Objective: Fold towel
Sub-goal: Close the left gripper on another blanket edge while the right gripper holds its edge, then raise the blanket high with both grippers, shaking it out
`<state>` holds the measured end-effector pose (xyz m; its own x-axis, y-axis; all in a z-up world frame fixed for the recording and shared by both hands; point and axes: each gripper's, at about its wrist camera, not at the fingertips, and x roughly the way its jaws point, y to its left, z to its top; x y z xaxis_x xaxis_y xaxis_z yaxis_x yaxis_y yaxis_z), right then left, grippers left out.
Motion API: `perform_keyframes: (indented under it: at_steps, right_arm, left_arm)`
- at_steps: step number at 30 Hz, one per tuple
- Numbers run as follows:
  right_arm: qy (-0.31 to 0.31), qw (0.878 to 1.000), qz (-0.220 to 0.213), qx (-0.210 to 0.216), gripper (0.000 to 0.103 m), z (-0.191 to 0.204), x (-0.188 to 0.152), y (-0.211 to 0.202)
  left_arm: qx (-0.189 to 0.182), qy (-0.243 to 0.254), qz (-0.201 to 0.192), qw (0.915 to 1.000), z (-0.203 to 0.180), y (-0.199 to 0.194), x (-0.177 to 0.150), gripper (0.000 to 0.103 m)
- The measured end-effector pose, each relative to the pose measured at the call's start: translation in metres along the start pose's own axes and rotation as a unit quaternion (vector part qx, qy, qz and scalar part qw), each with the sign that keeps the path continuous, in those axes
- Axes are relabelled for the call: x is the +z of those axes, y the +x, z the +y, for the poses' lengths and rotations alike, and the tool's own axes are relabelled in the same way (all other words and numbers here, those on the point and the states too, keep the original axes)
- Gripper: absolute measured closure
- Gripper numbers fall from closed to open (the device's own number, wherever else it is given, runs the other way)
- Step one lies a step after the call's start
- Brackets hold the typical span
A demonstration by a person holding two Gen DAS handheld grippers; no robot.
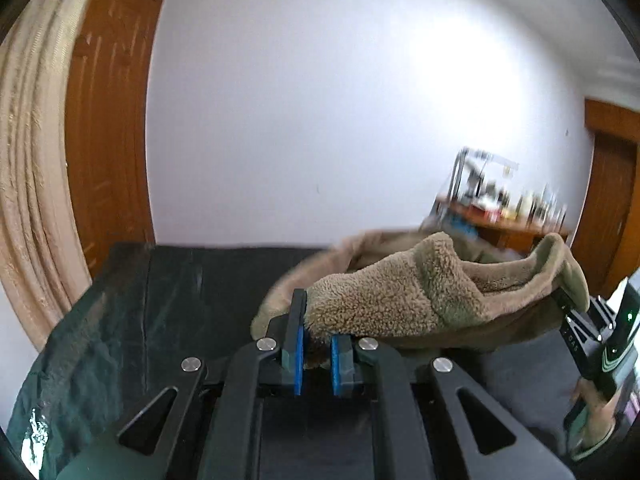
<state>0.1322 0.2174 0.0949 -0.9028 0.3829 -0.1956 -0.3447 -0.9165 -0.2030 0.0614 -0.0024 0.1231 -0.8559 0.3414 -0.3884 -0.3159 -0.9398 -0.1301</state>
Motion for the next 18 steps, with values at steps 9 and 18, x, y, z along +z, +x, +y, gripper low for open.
perform_keyframes:
  at_steps: [9, 18]
  right_arm:
    - [0.065, 0.978, -0.189, -0.065, 0.082, -0.033, 0.076, -0.119]
    - [0.158, 0.906, -0.372, -0.128, 0.082, -0.066, 0.128, -0.236]
  left_arm:
    - [-0.077, -0.041, -0.102, 0.991, -0.013, -0.078, 0.021, 0.091]
    - [-0.196, 0.01, -0.095, 0.9759, -0.049, -0.113, -0.022, 0.088]
